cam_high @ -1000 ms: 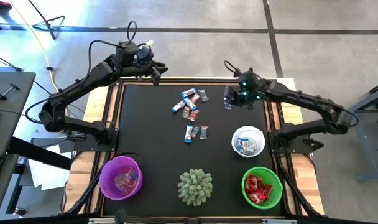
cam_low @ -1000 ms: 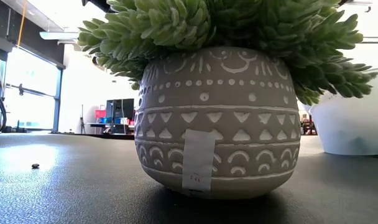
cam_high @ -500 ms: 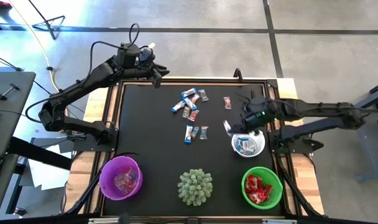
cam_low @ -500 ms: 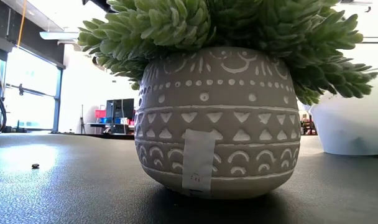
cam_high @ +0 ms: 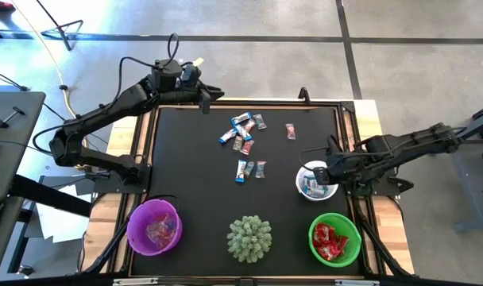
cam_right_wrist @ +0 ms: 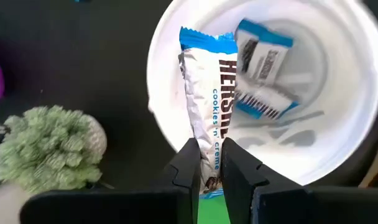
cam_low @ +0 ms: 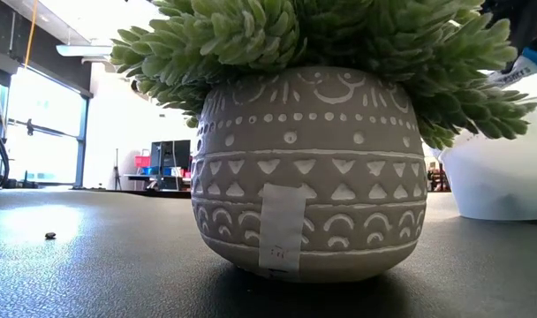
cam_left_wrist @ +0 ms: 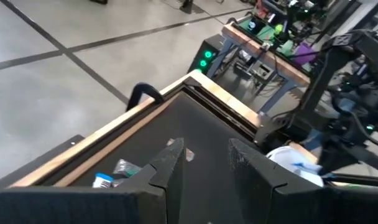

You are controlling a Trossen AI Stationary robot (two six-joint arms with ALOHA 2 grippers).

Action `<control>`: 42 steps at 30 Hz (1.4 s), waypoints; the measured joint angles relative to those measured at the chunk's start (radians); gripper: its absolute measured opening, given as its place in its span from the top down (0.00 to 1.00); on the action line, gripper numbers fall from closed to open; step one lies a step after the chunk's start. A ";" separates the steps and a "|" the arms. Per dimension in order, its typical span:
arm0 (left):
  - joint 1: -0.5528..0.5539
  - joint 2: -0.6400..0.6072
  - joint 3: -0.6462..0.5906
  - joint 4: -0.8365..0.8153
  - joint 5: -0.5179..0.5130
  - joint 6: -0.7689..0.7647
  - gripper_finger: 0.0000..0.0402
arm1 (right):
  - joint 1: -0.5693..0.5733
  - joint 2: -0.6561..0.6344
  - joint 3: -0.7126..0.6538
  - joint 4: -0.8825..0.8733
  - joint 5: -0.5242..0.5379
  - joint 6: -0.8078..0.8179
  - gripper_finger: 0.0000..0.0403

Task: Sort candy
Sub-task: Put the white candy wrapper into the white bucket, then put the transparent candy wrapper into the purple bucket

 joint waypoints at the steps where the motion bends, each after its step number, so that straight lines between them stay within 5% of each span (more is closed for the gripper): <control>1: -0.007 0.000 0.000 0.000 0.000 -0.004 0.74 | 0.000 0.000 0.000 -0.007 0.008 -0.004 0.90; 16: -0.085 0.000 0.000 -0.002 0.000 0.061 0.74 | -0.002 0.000 0.000 -0.015 -0.020 -0.064 0.72; 22: -0.086 0.000 0.000 -0.003 0.000 0.135 0.74 | -0.032 0.000 0.000 0.064 0.047 -0.076 0.69; 30: -0.084 0.000 0.000 -0.004 0.001 0.228 0.74 | -0.209 0.010 0.000 0.376 0.321 -0.373 0.69; 36: -0.084 0.000 0.000 -0.004 0.000 0.262 0.74 | -0.401 0.121 0.000 0.526 0.324 -0.557 0.69; 42: -0.068 0.000 0.000 -0.004 0.001 0.282 0.74 | -0.566 0.292 0.000 0.719 0.219 -0.652 0.69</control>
